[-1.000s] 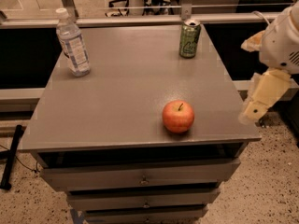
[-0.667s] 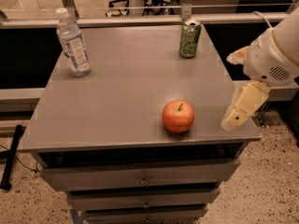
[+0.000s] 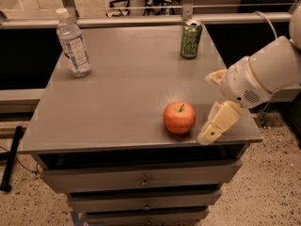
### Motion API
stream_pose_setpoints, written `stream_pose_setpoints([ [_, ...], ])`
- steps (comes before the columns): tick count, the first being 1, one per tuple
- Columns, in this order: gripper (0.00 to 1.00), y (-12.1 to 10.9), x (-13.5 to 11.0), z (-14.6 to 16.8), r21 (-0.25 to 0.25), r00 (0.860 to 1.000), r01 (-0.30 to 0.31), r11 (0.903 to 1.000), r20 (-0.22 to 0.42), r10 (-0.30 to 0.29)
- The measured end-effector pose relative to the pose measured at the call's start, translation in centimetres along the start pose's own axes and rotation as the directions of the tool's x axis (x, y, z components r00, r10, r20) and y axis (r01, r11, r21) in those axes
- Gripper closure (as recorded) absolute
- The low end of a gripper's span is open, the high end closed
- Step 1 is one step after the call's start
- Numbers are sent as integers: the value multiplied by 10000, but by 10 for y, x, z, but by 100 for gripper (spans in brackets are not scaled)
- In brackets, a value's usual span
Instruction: Move apple near green can
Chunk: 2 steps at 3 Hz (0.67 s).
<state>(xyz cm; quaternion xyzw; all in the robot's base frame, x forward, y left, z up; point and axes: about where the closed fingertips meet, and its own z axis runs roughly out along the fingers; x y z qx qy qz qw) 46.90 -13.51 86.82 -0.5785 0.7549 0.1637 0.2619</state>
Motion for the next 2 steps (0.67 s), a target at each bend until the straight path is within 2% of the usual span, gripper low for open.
stream_pose_setpoints([
  [1, 0, 10, -11, 20, -393, 9978, 33, 9992, 659, -7],
  [2, 18, 17, -18, 33, -642, 9946, 39, 9979, 1037, 28],
])
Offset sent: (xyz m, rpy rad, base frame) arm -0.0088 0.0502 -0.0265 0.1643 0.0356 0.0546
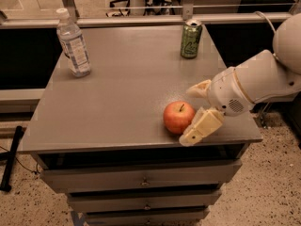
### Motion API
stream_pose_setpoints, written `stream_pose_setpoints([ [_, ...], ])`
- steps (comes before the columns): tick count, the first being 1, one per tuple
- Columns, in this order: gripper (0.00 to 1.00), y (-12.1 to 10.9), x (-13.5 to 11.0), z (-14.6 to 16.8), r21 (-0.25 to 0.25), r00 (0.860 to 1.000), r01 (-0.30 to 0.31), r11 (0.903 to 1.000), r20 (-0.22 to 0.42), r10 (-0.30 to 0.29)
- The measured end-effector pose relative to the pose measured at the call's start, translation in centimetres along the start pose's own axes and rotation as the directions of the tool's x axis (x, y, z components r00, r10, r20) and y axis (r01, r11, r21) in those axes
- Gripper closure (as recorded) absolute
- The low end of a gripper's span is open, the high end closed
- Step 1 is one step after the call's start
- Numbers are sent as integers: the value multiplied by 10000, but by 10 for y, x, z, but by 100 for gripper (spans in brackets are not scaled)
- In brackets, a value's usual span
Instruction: Move apple near green can
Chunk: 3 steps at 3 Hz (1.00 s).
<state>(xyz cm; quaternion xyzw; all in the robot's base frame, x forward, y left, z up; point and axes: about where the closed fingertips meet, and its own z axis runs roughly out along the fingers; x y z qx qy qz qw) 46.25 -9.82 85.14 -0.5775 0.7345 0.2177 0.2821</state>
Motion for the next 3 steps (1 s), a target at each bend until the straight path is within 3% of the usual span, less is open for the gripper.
stream_pose_setpoints([
  [2, 64, -2, 8, 14, -5, 9989, -317, 9995, 339, 317],
  [3, 87, -19, 6, 2, 481, 9995, -167, 9987, 265, 154],
])
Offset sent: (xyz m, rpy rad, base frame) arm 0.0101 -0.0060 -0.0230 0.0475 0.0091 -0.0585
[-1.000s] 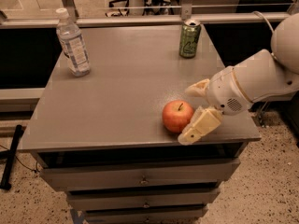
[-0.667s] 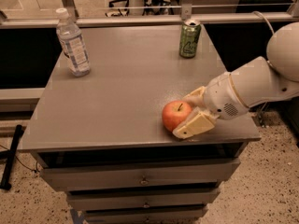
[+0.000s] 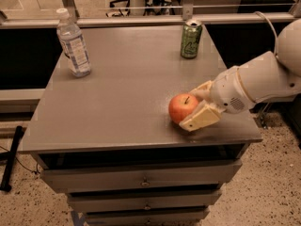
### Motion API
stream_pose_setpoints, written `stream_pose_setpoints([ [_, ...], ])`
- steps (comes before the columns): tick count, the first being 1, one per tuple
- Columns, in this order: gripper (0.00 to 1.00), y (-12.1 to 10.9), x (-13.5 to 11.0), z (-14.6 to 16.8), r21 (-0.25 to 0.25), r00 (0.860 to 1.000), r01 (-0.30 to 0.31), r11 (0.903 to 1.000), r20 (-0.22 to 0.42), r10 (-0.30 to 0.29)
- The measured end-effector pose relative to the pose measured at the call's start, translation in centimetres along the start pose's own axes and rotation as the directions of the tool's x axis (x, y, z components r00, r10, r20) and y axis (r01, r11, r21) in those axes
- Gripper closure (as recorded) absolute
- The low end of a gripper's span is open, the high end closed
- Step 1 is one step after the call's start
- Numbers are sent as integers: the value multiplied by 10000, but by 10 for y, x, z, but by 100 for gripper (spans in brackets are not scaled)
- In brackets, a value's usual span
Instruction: Move apple near green can
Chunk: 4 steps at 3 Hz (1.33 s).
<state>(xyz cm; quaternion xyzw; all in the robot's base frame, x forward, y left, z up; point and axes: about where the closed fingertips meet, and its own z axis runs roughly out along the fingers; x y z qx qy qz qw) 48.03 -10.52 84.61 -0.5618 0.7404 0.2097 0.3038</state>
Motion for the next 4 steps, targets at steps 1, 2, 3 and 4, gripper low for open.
stream_pose_setpoints([
  [1, 100, -35, -16, -33, 994, 9986, 522, 9937, -173, -507],
  [2, 100, -35, -16, -33, 993, 9986, 523, 9937, -174, -508],
  [3, 100, -37, -20, -34, 1174, 9977, 676, 9908, -29, -678],
  [4, 100, -72, -14, -37, 1994, 9977, 503, 9786, 350, -584],
])
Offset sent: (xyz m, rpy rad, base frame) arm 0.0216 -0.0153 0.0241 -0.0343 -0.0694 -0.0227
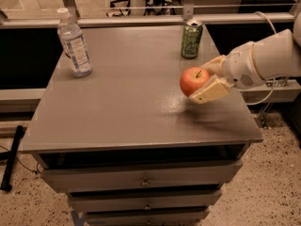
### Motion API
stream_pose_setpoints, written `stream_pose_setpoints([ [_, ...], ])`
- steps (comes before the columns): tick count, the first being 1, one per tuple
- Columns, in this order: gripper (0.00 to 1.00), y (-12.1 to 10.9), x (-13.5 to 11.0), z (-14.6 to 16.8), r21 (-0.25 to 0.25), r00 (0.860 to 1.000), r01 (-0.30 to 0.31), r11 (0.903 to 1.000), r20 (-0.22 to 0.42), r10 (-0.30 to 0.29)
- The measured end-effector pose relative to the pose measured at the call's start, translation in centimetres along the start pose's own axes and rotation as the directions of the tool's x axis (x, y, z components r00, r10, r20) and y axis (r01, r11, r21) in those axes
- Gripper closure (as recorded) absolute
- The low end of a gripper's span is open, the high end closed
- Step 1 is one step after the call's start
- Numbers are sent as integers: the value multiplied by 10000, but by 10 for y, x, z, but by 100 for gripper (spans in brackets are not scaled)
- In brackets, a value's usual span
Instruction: Move apple near green can
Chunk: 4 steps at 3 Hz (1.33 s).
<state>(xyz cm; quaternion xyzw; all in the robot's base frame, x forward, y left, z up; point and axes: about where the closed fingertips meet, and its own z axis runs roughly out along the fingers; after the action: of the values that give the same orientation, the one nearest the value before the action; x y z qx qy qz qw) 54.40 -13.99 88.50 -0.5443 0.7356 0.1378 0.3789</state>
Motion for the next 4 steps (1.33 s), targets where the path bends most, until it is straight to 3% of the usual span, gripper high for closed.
stream_pose_setpoints([
  [1, 100, -55, 3, 1, 1067, 9982, -110, 9942, 602, 46],
  [2, 100, -107, 1, -2, 1920, 9943, -260, 9810, 1061, 56],
  [4, 100, -178, 24, 12, 2310, 9925, -1038, 9674, 871, 857],
])
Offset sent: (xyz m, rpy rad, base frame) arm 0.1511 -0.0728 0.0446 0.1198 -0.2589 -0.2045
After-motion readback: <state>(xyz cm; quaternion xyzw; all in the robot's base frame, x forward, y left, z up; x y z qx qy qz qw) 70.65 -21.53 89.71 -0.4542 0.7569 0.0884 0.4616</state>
